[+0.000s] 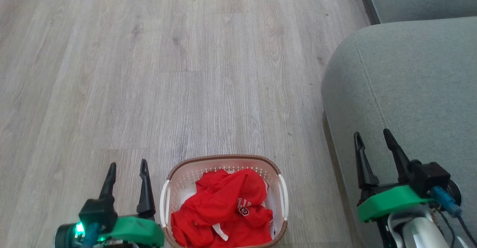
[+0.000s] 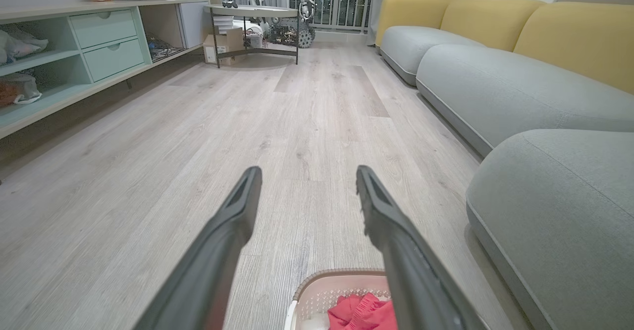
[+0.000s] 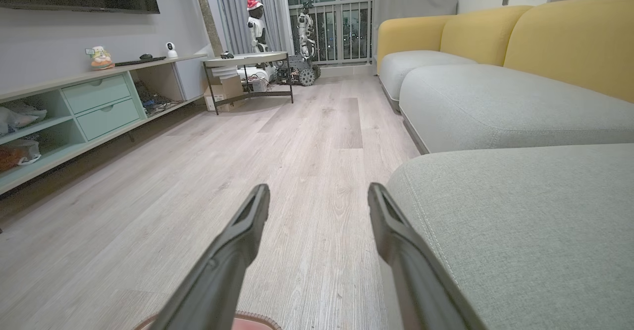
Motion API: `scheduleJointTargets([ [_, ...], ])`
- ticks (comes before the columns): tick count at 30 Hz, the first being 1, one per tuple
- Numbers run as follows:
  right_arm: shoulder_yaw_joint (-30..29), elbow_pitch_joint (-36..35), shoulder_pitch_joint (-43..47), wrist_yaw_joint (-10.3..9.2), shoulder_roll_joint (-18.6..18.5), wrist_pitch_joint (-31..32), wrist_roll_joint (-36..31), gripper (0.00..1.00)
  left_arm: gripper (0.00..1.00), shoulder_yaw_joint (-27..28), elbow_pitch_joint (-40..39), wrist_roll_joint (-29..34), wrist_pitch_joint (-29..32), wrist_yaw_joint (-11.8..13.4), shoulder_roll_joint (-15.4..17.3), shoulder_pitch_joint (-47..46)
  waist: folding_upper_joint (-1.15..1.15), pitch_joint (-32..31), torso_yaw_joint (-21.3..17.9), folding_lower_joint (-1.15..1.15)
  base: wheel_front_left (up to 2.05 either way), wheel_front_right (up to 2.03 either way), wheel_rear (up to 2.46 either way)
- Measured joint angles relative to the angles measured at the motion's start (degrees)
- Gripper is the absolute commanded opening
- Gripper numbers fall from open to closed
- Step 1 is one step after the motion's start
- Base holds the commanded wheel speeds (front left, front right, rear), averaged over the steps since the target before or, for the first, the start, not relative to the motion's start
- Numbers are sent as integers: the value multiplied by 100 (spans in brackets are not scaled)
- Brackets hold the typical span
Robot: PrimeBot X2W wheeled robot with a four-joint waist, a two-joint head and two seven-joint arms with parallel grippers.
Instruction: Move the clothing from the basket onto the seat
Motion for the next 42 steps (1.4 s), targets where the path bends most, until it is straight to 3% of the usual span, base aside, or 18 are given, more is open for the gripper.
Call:
scheduleJointTargets([
  [11, 13, -2, -3, 0, 0, 0, -44, 100, 100, 191, 7, 134, 0, -159, -118, -2, 0, 164, -28, 0, 0, 0, 0],
  [18, -109, -48, -88, 0, 0, 0, -45, 100, 100, -51, 412, 383, -1, -436, -162, -210, 0, 483, -23, 0, 0, 0, 0],
  [25, -425, -299, -454, 0, 0, 0, -156, 100, 100, -740, 1446, 711, 0, -803, -233, -1174, 0, 1084, -37, 0, 0, 0, 0],
  [32, -682, -602, -1055, 0, 0, 0, -281, 100, 100, -1522, 3016, 1016, 0, -1111, -286, -2432, 0, 1993, -103, 0, 0, 0, 0],
  [42, -598, -1087, -1962, 0, -3, 0, -278, 100, 100, -2624, 4439, 576, -1, -1131, -326, -3995, 0, 3336, -363, 1, 0, 0, 0],
])
